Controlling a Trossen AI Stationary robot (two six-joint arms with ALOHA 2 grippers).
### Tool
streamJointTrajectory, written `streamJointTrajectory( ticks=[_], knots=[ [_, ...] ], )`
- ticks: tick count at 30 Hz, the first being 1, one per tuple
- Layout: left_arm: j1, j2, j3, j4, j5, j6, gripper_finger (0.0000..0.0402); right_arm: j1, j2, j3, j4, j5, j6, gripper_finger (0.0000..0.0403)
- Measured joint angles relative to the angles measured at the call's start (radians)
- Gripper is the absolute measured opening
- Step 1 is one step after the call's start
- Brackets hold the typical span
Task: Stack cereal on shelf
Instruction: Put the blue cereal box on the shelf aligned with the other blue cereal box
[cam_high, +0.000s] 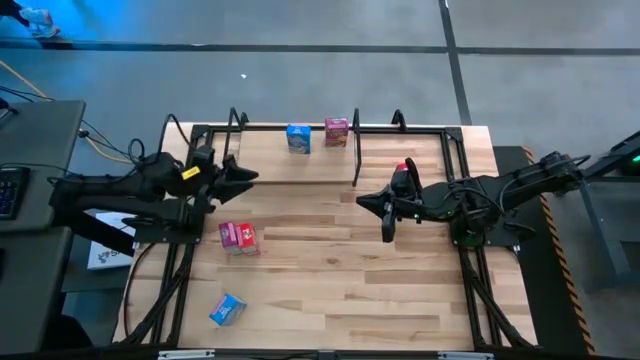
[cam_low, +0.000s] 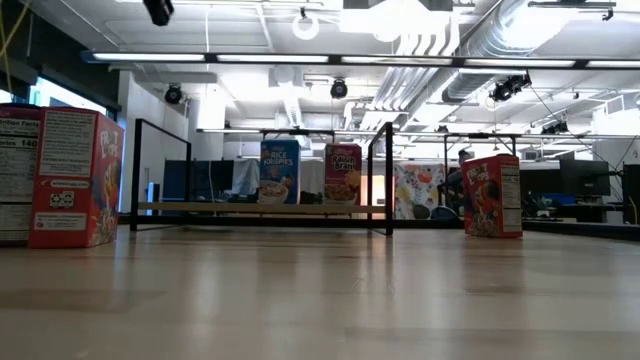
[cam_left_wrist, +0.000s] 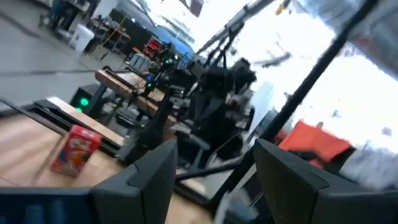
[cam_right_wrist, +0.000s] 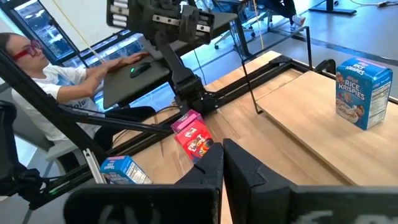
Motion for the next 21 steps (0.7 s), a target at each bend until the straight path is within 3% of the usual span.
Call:
streamJointTrajectory(
  ticks=[4, 10, 16, 21],
  knots=[
    [-0.003, 0.053, 0.104, -0.128, 0.035, -0.043, 0.0206, 0.000, 0.000, 0.000, 0.000, 0.000, 0.001, 0.0000],
    [-0.091, 0.187, 0.448, -0.649, 0.066, -0.052, 0.0207, 0.000, 0.000, 0.000, 0.000, 0.000, 0.019, 0.0000],
    [-0.271, 0.394, 0.750, -1.230, 0.027, -0.251, 0.0205, 0.000, 0.000, 0.000, 0.000, 0.000, 0.007, 0.0000],
    [-0.463, 0.548, 0.863, -1.487, -0.007, -0.475, 0.0205, 0.000, 0.000, 0.001, -0.010, 0.018, -0.013, 0.0000]
  ],
)
